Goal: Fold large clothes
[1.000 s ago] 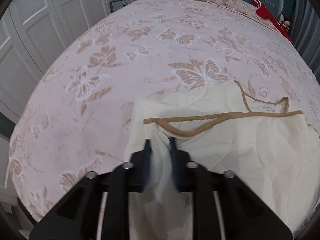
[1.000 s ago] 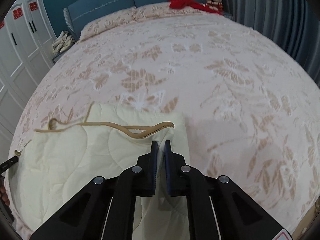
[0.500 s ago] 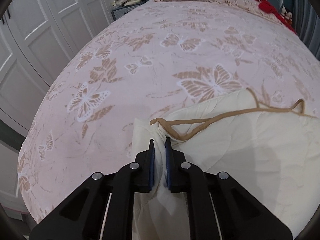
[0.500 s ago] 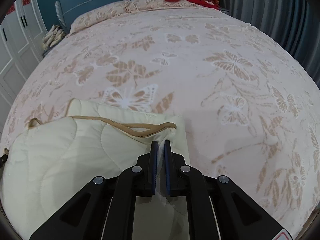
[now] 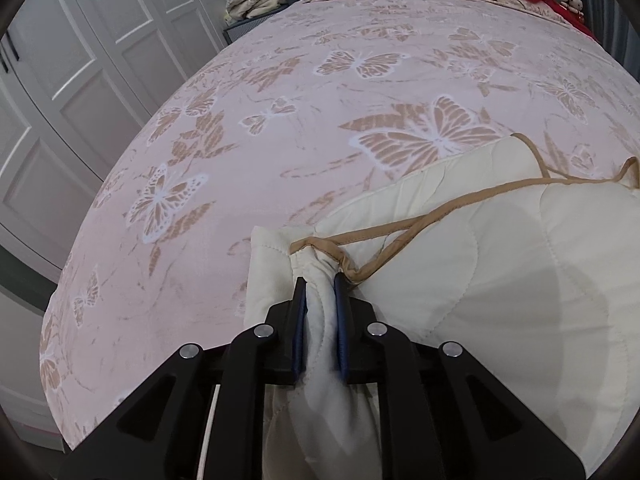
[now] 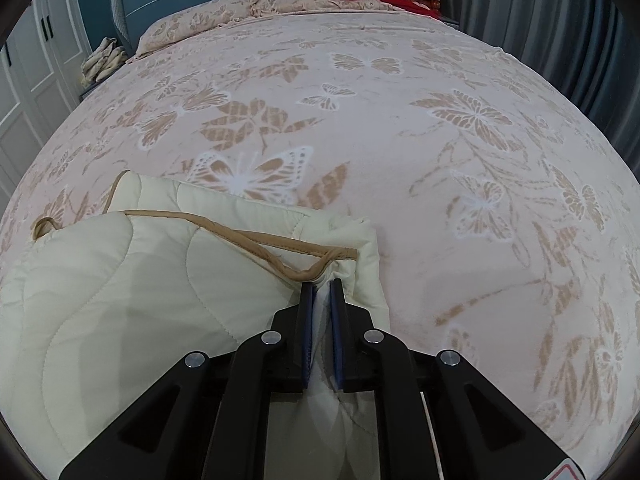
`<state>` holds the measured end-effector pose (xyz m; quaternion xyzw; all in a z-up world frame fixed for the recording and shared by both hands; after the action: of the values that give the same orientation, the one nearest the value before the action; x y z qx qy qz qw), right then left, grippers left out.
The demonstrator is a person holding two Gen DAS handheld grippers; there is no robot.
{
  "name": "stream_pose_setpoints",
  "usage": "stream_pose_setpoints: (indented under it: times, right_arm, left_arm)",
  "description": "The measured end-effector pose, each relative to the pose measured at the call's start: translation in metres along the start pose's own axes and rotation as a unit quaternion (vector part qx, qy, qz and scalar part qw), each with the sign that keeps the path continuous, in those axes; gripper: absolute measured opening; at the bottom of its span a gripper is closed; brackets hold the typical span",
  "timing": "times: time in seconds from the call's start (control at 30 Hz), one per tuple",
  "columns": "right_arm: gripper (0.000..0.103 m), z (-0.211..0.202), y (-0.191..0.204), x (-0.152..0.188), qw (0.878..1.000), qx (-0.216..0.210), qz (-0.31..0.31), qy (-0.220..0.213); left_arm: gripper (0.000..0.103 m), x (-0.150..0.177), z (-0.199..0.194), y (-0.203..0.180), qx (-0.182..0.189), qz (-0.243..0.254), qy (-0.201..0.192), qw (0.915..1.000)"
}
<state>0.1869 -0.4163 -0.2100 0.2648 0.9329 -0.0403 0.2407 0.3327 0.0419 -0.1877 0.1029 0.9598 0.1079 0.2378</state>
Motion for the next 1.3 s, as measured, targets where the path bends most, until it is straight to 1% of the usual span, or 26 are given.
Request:
stream_pose_setpoints:
  times: [0.17,0.3,0.37,0.43,0.47,0.5,0.53,0.57,0.6,0.67,0.77,0.87,0.93,0.97,1.03,1.07,1.17,1.3]
  right_arm:
    - [0.010,0.001,-0.001,0.001,1.000,-0.004,0.002,-0.007]
    - [0.011,-0.001,-0.002,0.001,1.000,-0.010,0.006,-0.013]
    - [0.012,-0.003,-0.004,0.000,1.000,-0.013,0.009,-0.010]
    - [0.020,-0.011,-0.007,0.000,1.000,-0.005,0.011,-0.008]
    - [0.033,-0.014,-0.009,0.000,1.000,0.003,0.014,-0.006]
    - [0.035,-0.020,-0.014,0.002,1.000,0.008,0.023,-0.004]
    - [0.035,-0.026,-0.017,0.004,0.999,0.002,0.033,-0.006]
    - [0.035,-0.035,-0.021,0.007,0.999,-0.003,0.043,-0.010]
    - [0.035,-0.041,-0.022,0.009,0.999,-0.003,0.045,-0.013]
    - [0.035,-0.056,-0.021,0.012,0.999,0.000,0.047,-0.022]
    - [0.031,-0.073,-0.008,0.010,0.998,-0.023,0.046,-0.029]
    - [0.031,-0.083,0.027,0.005,0.998,-0.060,0.020,-0.031]
    - [0.030,-0.087,0.062,0.000,0.996,-0.088,-0.007,-0.030]
    - [0.030,-0.088,0.074,-0.002,0.995,-0.099,-0.014,-0.029]
    - [0.030,-0.087,0.113,-0.008,0.991,-0.129,-0.039,-0.023]
    - [0.030,-0.086,0.124,-0.009,0.989,-0.136,-0.047,-0.021]
    - [0.030,-0.079,0.173,-0.015,0.983,-0.163,-0.083,-0.009]
    - [0.030,-0.058,0.234,-0.018,0.975,-0.184,-0.125,0.011]
  left_arm:
    - [0.012,0.001,0.001,-0.002,-0.012,0.002,-0.014,0.9998]
    - [0.012,0.002,0.001,-0.002,-0.011,0.000,-0.018,0.9998]
    - [0.014,0.001,-0.001,-0.001,-0.010,-0.002,-0.016,0.9998]
    - [0.017,0.001,-0.004,0.002,-0.008,-0.002,-0.011,0.9999]
    - [0.020,0.000,-0.009,0.005,-0.007,-0.004,-0.008,0.9999]
    - [0.026,0.000,-0.015,0.009,-0.005,-0.011,-0.005,0.9999]
    - [0.029,0.001,-0.020,0.013,0.000,-0.019,-0.002,0.9998]
    - [0.035,0.003,-0.026,0.018,0.010,-0.030,0.002,0.9995]
    - [0.037,0.005,-0.034,0.023,0.016,-0.041,0.005,0.9990]
    - [0.037,0.008,-0.046,0.029,0.026,-0.050,0.005,0.9984]
    - [0.038,0.009,-0.065,0.033,0.034,-0.057,0.000,0.9978]
    - [0.037,0.001,-0.079,0.029,0.051,-0.067,-0.007,0.9965]
    - [0.037,-0.008,-0.083,0.020,0.074,-0.074,-0.007,0.9945]
    - [0.037,-0.012,-0.083,0.016,0.078,-0.076,-0.006,0.9941]
    - [0.037,-0.021,-0.081,0.006,0.084,-0.073,-0.003,0.9937]
    - [0.037,-0.025,-0.078,0.001,0.086,-0.070,-0.004,0.9939]
    - [0.037,-0.034,-0.063,-0.010,0.089,-0.065,0.008,0.9939]
    - [0.037,-0.033,-0.036,-0.017,0.084,-0.062,0.029,0.9941]
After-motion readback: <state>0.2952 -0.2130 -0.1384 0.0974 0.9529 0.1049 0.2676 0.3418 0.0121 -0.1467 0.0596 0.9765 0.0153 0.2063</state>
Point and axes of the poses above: each gripper's, at about its wrist camera, not at the fingertips, and z roughly the way its jaws point, y to its left, x to its underside, the point moved 7 cm from there along z, roughly the way its jaws point, and after that the axes turned 5 degrees about y, right-handed, at the moved point
